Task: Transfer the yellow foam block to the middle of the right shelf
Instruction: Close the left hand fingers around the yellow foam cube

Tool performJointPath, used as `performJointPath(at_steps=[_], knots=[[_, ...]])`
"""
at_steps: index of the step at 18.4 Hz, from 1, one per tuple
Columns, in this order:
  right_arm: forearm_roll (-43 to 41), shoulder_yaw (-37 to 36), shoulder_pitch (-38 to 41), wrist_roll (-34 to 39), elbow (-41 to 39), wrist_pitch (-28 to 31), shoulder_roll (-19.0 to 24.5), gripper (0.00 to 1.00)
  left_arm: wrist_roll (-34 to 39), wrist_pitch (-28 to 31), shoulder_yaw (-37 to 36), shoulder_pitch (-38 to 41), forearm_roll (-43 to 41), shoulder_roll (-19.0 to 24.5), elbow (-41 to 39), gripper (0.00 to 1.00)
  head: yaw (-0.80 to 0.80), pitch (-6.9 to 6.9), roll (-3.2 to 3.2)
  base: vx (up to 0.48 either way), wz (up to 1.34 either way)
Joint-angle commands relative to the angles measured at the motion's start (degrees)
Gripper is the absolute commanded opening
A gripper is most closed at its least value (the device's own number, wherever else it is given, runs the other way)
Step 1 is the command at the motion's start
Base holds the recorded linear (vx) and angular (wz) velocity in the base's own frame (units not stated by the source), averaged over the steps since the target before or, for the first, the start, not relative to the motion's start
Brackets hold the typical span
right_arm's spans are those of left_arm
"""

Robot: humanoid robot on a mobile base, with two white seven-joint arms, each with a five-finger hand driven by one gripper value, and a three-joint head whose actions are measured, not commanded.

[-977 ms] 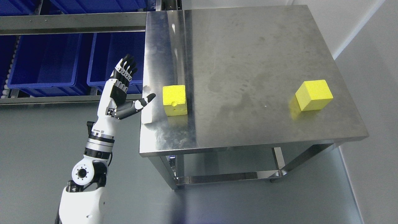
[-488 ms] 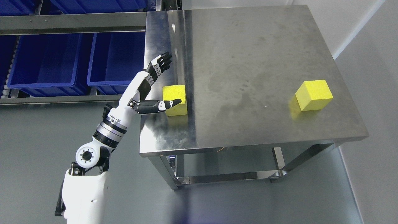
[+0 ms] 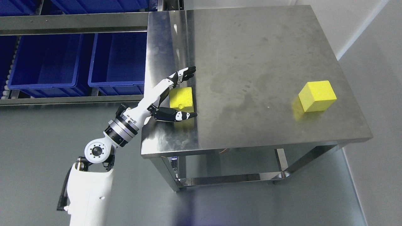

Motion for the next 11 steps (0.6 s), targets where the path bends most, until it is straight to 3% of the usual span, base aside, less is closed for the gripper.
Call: performJointPath(at_steps=[1, 3, 6, 9, 10, 11], knots=[[0.18, 0.0, 0.09, 0.04, -1.0, 0.04, -1.0, 1.0, -0.51, -0.03, -3.7, -0.87, -5.91, 2.95, 0.09, 0.77, 0.0, 0.0, 0.0, 0.0, 0.0], [0.18, 0.0, 0.09, 0.04, -1.0, 0.04, -1.0, 1.0, -0.6, -0.11, -4.49, -0.69, -8.72, 3.92, 0.62, 0.69, 0.0, 0.0, 0.0, 0.0, 0.0], [0.18, 0.0, 0.09, 0.04, -1.0, 0.04, -1.0, 1.0, -6.73, -0.03, -3.27, -0.43, -8.91, 4.28, 0.62, 0.65, 0.0, 0.0, 0.0, 0.0, 0.0], [0.18, 0.0, 0.09, 0.04, -1.0, 0.04, -1.0, 1.0, -7.19, 0.24, -3.09, -0.69, -9.09, 4.19, 0.71, 0.61, 0.0, 0.0, 0.0, 0.0, 0.0], [0.18, 0.0, 0.09, 0.04, -1.0, 0.04, -1.0, 1.0, -7.11, 0.24, -3.09, -0.69, -9.18, 4.1, 0.71, 0.53, 0.0, 0.0, 0.0, 0.0, 0.0], [0.18, 0.0, 0.09, 0.04, -1.0, 0.04, -1.0, 1.0, -7.11, 0.24, -3.09, -0.86, -9.18, 4.1, 0.8, 0.38, 0.0, 0.0, 0.0, 0.0, 0.0]])
